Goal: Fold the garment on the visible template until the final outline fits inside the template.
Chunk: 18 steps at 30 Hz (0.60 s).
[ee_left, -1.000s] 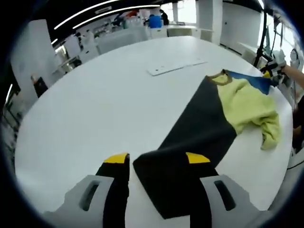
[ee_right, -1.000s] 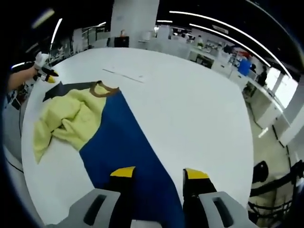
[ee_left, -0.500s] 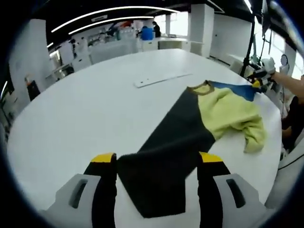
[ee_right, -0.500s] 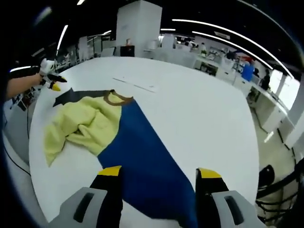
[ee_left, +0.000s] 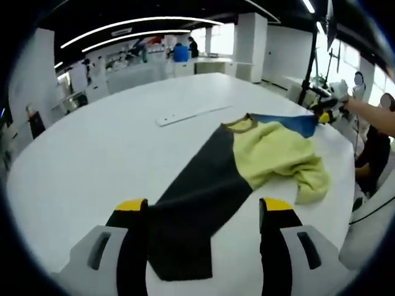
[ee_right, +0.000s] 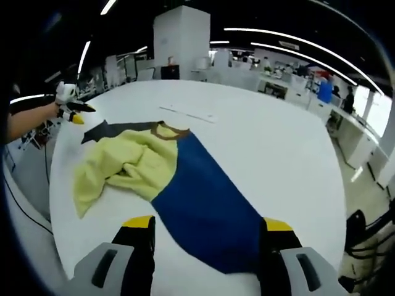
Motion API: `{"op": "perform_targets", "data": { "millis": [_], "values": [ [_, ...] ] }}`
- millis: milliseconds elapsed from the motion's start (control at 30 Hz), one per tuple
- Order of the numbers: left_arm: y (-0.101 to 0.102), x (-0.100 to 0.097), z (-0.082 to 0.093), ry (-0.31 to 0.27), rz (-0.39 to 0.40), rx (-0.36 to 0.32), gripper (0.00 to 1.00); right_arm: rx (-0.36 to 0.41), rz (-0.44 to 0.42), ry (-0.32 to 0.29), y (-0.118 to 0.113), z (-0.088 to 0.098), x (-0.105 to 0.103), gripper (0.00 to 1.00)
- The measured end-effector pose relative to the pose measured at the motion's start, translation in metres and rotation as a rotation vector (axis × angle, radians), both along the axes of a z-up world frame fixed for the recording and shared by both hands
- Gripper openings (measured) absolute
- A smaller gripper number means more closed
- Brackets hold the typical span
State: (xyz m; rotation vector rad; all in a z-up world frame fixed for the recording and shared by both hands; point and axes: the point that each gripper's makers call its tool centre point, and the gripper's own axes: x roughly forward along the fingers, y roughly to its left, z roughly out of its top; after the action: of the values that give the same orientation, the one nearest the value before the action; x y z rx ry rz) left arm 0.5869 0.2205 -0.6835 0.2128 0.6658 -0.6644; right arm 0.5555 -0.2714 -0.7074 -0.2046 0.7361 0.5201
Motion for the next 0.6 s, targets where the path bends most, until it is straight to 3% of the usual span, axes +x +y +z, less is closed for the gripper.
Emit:
{"op": "perform_targets", "data": {
  "millis": [600],
  "values": [
    [-0.02, -0.033, -0.004, 0.007, -0.034, -0.044, 0.69, 0.059, 0.002, -0.001, 0.018, -0.003, -0.034, 0.7]
  ]
}}
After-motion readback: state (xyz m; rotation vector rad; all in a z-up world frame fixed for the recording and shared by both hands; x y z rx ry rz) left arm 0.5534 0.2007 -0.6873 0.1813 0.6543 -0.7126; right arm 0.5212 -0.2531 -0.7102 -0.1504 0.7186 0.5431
